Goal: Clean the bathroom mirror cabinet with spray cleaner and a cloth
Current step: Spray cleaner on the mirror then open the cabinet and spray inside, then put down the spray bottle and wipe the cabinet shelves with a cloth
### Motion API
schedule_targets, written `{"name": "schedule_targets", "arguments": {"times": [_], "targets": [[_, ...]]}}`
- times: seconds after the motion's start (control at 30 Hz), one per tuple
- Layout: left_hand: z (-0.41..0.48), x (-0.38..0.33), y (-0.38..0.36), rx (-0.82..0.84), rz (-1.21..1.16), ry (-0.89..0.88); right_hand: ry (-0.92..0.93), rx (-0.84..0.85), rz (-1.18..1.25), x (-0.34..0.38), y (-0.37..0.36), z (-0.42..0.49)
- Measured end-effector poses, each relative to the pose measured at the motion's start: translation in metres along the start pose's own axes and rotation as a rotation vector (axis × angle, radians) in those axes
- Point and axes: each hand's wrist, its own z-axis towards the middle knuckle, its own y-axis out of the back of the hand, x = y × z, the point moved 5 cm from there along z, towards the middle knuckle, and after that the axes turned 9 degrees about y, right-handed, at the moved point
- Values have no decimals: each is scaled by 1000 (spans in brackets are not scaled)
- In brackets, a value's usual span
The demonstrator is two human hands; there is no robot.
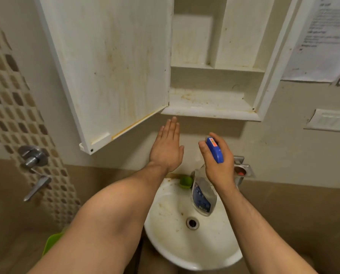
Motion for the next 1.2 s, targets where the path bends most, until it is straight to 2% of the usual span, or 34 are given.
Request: {"name": "schedule_targets", "arguments": {"times": [0.17, 0.33, 0.5, 0.67, 0.8, 0.9, 1.03, 1.2], "targets": [[-40, 10, -29, 90, -10, 13, -37, 25, 29, -21, -15, -22], [-107, 39, -68, 222, -88, 135, -153, 173, 94, -47, -57, -53], [-177, 71, -85, 269, -286, 349, -189, 383, 175, -54, -114, -97], [-268, 115, -73, 127, -466, 711, -149, 588, 221, -39, -175, -153], [-328, 145, -72, 134, -438, 744, -81, 803, 111, -36, -224, -204], [-363, 183, -87, 199, -384, 880, -1, 953, -56, -43, -266, -238], [-387, 249, -121, 333, -341, 944, 101, 978, -198, -61, -320, -267], [-371, 340, -164, 435, -343, 888, -30, 937, -249, -103, -405, -287]]}}
